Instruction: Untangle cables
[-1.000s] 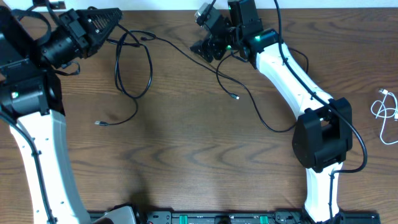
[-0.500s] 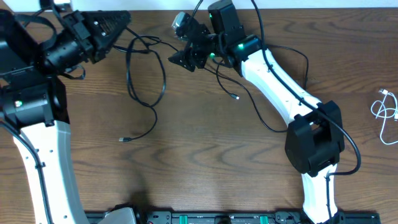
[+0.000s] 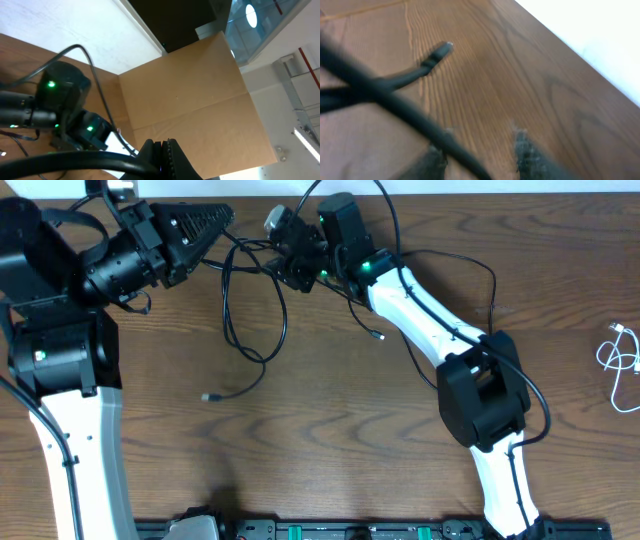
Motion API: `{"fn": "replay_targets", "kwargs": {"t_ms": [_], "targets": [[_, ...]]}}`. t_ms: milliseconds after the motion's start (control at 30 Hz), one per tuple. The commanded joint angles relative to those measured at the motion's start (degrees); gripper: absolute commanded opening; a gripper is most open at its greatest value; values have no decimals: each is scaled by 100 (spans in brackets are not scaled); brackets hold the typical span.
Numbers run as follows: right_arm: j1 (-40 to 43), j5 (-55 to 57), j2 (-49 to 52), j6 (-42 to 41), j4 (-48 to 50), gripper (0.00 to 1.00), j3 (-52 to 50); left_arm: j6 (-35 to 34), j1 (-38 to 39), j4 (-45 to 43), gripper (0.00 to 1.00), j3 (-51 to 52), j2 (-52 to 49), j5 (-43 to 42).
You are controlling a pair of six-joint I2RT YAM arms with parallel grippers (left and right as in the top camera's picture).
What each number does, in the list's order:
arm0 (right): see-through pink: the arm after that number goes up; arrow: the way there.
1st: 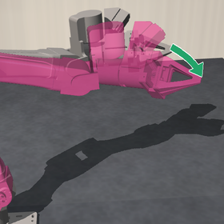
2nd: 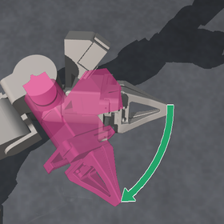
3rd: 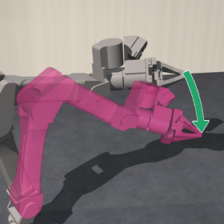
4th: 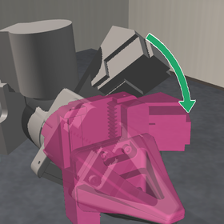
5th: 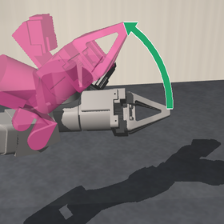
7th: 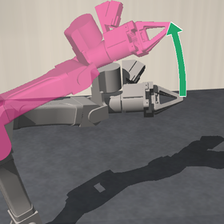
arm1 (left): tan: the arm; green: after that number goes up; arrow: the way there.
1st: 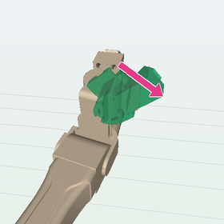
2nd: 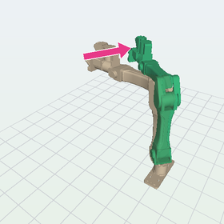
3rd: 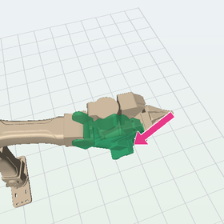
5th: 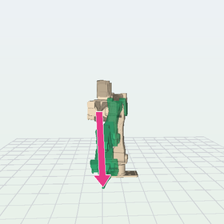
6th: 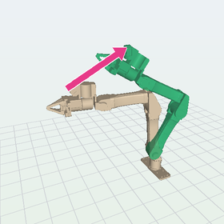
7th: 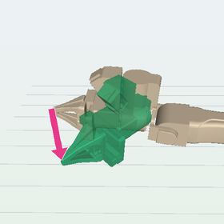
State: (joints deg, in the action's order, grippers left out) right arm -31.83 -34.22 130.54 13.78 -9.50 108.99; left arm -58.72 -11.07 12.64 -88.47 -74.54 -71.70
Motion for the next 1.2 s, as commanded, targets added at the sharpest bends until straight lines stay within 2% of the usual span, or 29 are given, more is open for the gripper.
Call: {"fn": "replay_targets", "kwargs": {"t_ms": [0,100,133,167,200,367,500,600,733,933,1167], "targets": [[15,26,20,-393,-4,20,39,131,15,-33,8,-59,81,-57],[109,66,20,-916,-76,13,39,330,15,-31,8,-59,81,127],[160,164,20,-1204,-203,10,39,435,15,-31,7,-59,81,234],[205,278,20,-1362,-337,2,39,566,11,-28,7,-59,81,365],[271,428,20,-1502,-549,1,39,713,11,-28,7,-59,81,514],[763,1045,20,-1676,-1716,1,39,1604,11,133,8,-59,81,1624],[1270,1567,-4,-1672,-2437,1,44,2256,11,826,7,-59,81,3053],[1716,1589,-138,-1580,-2870,1,46,2889,13,1587,7,-59,33,4623],[1989,1775,-404,-1392,-3224,1,46,3246,13,2214,7,-59,-175,6161],[2079,3246,-916,-1735,-3735,1,46,3759,11,2551,8,-59,-684,7460],[2090,4444,-1451,-2430,-4312,1,46,3858,11,2612,7,-59,-1176,7847]]}}
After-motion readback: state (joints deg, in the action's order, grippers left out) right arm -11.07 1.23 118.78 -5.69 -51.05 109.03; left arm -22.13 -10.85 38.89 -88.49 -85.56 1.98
